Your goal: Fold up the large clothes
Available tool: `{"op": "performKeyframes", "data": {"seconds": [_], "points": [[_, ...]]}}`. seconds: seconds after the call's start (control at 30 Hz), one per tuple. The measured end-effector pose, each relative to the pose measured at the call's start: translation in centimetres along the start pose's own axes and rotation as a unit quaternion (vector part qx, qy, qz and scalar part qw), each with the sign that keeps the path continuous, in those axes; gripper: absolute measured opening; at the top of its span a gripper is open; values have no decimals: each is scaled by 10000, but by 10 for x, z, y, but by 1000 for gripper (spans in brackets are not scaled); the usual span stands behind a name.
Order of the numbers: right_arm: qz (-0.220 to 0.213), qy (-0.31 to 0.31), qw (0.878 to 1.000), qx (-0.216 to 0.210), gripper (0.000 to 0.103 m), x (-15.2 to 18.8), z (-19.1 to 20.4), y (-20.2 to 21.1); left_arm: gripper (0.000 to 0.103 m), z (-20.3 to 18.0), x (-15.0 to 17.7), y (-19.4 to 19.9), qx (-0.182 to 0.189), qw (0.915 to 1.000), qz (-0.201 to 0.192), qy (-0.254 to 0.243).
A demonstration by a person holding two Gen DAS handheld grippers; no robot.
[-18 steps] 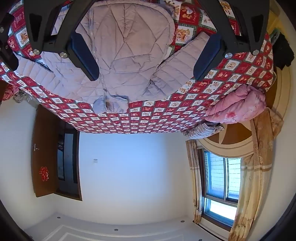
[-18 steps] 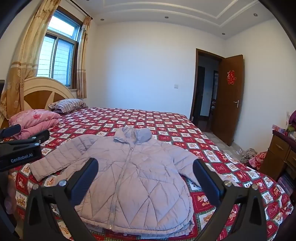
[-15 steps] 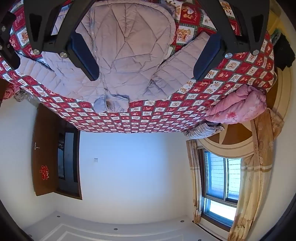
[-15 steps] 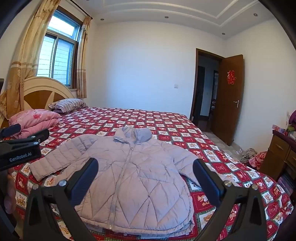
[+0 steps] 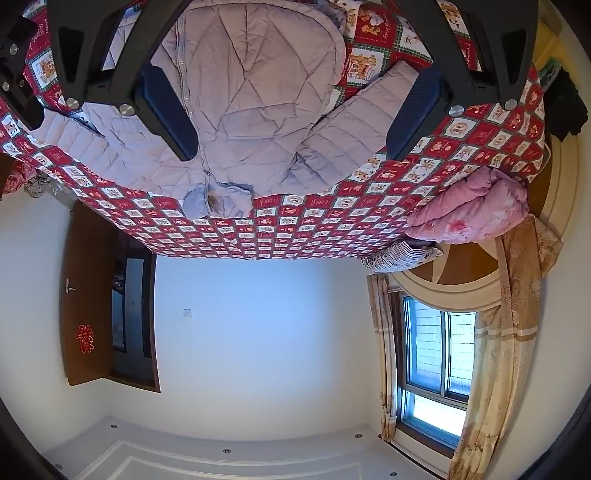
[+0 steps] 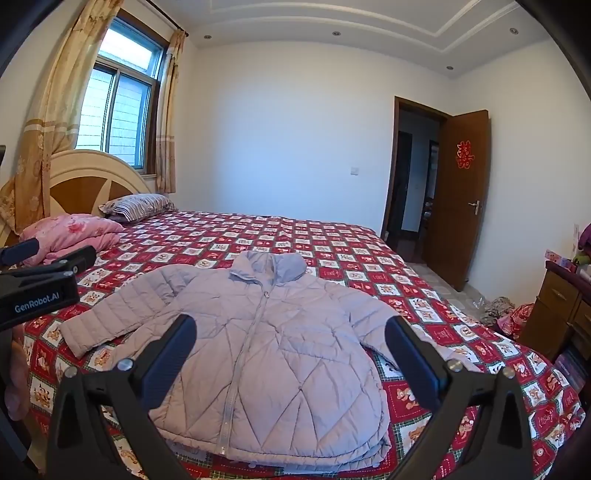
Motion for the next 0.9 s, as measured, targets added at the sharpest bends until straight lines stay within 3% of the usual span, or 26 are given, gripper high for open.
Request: {"op": "performKeyframes", "data": {"seconds": [0.9], "points": [[55, 40, 10000, -33, 103, 4, 3, -3, 102, 2, -3, 3, -16, 10000, -58, 6]]}}
Point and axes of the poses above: each gripper's, at about its wrist camera, not at the fingertips, and y roughly against the way its jaws point, z to its left, x to its underside, the point moved 2 cm from there along -y, roughly the way its jaws point, and after that the axes turned 4 degrees about y, right-handed, at the moved point
